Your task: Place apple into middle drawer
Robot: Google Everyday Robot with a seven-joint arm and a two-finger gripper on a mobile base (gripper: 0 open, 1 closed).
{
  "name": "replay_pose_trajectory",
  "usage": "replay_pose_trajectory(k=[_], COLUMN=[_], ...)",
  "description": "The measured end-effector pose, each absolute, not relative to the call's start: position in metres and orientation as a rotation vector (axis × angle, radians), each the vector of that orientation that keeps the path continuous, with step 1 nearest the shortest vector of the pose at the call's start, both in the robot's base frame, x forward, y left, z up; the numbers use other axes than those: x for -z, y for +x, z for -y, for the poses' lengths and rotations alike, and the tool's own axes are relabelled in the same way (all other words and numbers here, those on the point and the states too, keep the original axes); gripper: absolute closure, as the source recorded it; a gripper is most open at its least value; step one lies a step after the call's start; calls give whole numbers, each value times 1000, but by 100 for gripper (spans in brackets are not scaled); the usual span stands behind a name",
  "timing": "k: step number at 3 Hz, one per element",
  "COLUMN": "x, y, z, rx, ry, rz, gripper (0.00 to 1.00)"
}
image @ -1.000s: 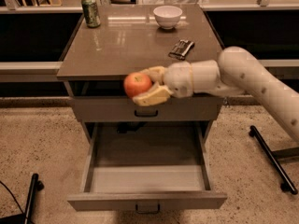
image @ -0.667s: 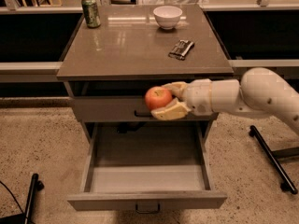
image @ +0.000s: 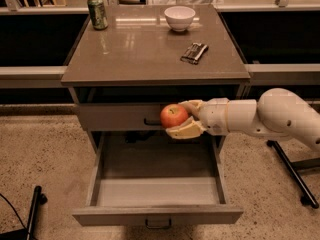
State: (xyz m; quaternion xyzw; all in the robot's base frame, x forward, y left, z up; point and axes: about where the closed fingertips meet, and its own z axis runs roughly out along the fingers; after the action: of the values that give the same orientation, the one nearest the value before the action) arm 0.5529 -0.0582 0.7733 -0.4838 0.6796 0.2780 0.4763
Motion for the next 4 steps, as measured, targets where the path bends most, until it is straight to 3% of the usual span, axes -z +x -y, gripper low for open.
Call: replay_pose_trajectory(k=[3, 4], x=[-601, -603], y=[593, 584], z=[197, 195], rx=[-434, -485], ry=[-1282, -1320], rz=[-1759, -1750], gripper=[100, 100])
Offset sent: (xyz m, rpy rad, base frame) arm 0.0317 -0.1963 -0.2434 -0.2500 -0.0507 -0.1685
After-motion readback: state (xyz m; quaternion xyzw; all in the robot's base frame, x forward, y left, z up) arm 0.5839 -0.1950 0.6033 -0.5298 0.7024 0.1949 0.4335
